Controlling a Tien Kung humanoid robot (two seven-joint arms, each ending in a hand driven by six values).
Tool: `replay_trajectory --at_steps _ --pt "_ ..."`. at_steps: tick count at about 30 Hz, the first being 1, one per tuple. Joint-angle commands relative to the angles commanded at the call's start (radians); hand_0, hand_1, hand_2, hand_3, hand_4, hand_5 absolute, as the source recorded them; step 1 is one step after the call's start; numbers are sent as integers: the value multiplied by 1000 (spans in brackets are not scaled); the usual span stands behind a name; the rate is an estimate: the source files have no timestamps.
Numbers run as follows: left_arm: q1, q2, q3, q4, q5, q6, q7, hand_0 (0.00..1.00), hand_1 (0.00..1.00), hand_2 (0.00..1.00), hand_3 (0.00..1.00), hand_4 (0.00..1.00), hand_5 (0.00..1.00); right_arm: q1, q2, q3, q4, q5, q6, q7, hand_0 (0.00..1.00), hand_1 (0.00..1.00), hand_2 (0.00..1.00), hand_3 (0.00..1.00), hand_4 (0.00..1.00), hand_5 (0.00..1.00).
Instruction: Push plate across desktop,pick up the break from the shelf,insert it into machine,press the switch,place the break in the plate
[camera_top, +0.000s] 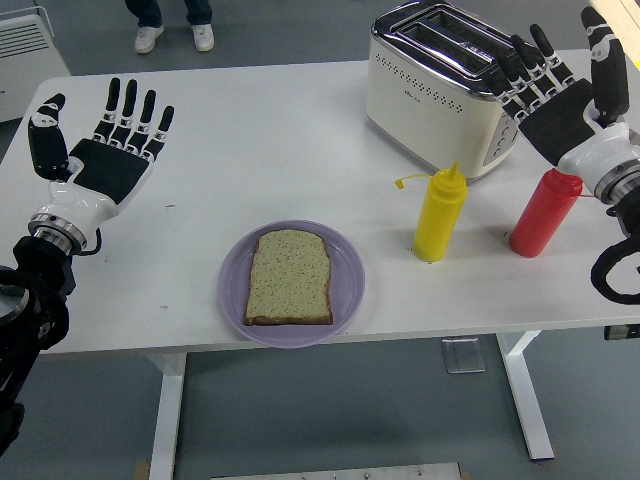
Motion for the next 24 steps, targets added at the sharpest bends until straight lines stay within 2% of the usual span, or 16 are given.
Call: replay_trajectory --at_steps 24 --pt "0 6 12 11 -12 1 4 819 785 772 789 649 998 -16 -9 5 9 22 -12 6 823 769 761 734 806 637"
